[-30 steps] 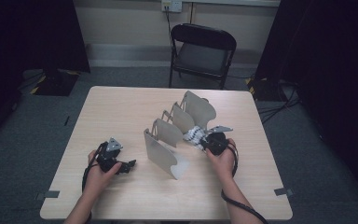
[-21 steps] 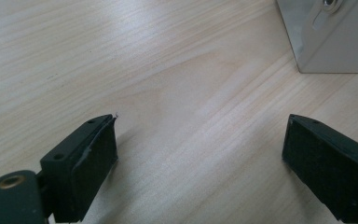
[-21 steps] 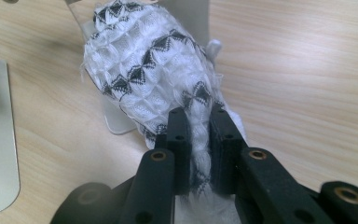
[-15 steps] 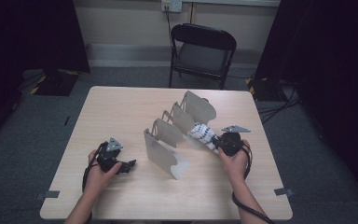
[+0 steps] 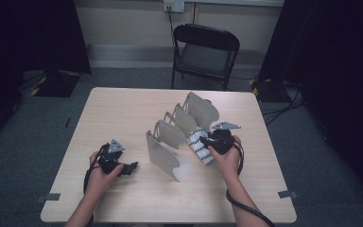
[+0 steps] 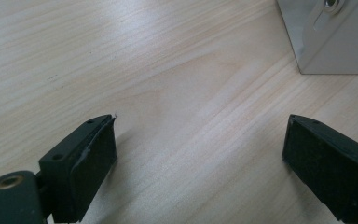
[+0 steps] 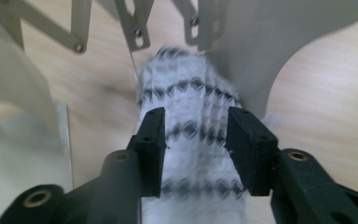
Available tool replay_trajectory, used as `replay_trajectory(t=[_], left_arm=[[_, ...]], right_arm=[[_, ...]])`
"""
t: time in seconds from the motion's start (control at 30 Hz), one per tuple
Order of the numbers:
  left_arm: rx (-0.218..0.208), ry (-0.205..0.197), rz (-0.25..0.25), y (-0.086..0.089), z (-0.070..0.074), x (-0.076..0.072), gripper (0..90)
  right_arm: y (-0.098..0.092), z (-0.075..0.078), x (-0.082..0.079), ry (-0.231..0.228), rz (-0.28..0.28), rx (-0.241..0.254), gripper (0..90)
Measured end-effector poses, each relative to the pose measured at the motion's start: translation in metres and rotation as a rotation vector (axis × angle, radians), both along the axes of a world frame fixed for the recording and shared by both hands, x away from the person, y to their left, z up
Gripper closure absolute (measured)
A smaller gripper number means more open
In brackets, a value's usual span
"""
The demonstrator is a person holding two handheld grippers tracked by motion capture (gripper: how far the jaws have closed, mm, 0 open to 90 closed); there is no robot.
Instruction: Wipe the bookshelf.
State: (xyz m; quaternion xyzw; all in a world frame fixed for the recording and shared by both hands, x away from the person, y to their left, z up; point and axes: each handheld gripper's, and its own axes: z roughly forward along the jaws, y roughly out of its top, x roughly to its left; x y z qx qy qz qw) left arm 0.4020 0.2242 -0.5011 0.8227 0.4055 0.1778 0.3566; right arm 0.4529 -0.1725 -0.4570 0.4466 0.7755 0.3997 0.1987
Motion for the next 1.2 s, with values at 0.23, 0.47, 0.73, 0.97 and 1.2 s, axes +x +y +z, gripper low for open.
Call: replay_trajectory(t=[0.23,0.47,0.73,0.97,1.2], left_arm=[[0.001,-0.001,0.002,0.0,0.0,0.0,9.4],[0.001,0.0,0.002,0.0,0.0,0.0,9.4],[0.001,0.0,0.001,0.0,0.0,0.0,9.4],[-0.001,0.001,-0.001,0.0,0.0,0.0,9.3],[-0.003,0.0,0.004,-0.001,0.0,0.0,9.3]], right_arm=[[-0.02,-0.013,-0.015,0.043,0.015,-0.001,53.5],[-0.016,-0.027,-0.017,0.062,0.063,-0.076,66.5],[0.005,-0.026,0.008,0.039,0.055,-0.152,72.5],[0.014,-0.026,0.013,0.025,0.021,-0.159,65.1],[0.007,-0.015,-0.003,-0.008,0.043,-0.098,58.0]])
